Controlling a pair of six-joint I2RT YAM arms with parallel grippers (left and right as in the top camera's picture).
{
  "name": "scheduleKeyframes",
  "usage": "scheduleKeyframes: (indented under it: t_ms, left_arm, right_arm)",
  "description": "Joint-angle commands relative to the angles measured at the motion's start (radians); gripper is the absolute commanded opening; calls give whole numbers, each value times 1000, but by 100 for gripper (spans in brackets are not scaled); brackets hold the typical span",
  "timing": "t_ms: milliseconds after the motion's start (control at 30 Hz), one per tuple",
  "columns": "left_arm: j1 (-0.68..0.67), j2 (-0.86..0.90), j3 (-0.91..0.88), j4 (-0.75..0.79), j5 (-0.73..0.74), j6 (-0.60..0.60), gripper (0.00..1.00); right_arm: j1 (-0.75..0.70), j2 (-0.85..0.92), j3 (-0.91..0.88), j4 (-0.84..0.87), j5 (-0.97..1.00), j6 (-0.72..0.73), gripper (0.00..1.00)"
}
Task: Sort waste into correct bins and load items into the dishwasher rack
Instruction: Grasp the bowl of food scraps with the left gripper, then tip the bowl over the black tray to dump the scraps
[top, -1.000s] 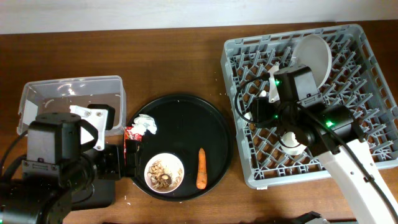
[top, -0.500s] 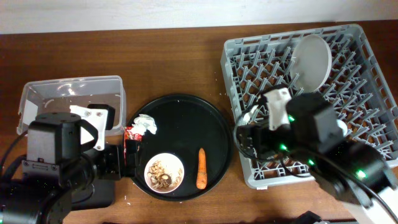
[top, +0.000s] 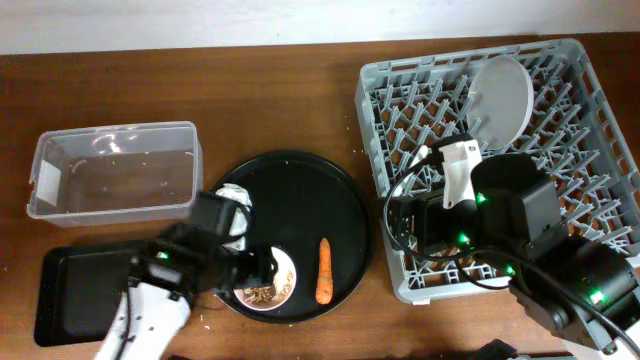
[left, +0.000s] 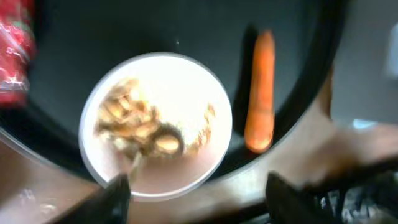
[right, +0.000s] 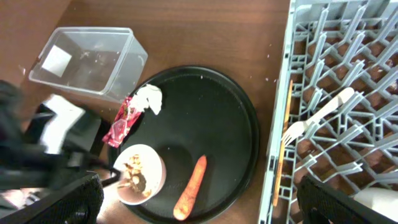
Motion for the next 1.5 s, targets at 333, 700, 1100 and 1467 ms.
scheduleKeyframes:
  t_ms: [333, 700, 1100, 1467]
  left_arm:
    - [-204, 435, -82, 439, -275, -207, 41]
    - [-204, 381, 81, 257, -339, 193, 63]
    - [-272, 549, -25, 331, -378, -43, 3]
    - [-270, 351, 193, 85, -425, -14, 0]
  right_arm:
    - [5, 41, 6, -79, 7, 11, 99]
    - [5, 48, 6, -83, 8, 11, 99]
    - [5, 85, 6, -98, 8, 11, 99]
    - [5, 85, 6, -134, 8, 11, 99]
